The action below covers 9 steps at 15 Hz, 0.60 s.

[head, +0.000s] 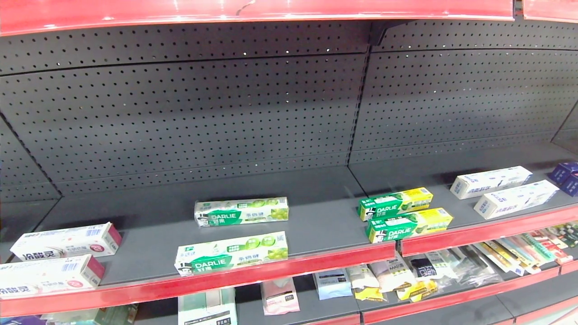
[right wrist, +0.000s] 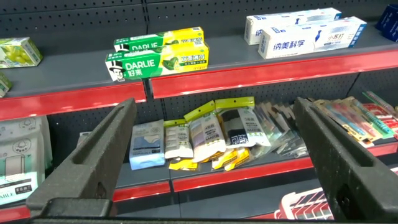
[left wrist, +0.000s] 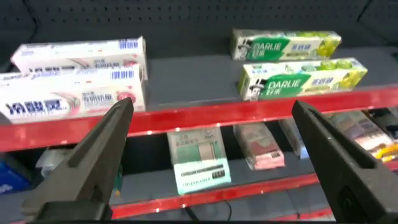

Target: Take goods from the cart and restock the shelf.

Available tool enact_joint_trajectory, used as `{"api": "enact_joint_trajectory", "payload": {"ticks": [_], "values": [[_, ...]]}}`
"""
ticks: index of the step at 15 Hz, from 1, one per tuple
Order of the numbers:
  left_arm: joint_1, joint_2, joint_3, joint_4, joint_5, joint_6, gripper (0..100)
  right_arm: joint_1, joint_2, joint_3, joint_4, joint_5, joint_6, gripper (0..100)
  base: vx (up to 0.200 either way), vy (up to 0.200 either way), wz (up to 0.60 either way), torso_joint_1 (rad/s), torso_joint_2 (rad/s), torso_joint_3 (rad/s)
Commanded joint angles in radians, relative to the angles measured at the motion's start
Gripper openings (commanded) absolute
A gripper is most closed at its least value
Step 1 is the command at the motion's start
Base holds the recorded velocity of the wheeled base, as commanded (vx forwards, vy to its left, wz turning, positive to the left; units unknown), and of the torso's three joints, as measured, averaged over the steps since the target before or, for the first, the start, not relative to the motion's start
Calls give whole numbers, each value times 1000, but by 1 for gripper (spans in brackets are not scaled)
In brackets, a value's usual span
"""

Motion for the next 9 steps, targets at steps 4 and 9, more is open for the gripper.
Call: {"api": "enact_joint_trajectory", "payload": {"ticks": [4, 9], "values": [[3, -12, 40, -35, -34, 19, 100, 1, 1, 0, -2, 9, -2, 100, 0, 0, 0, 0, 0, 0], [3, -12, 40, -35, -36, 39, 100, 1, 1, 0, 0, 24, -3, 100, 0, 0, 0, 0, 0, 0]]}}
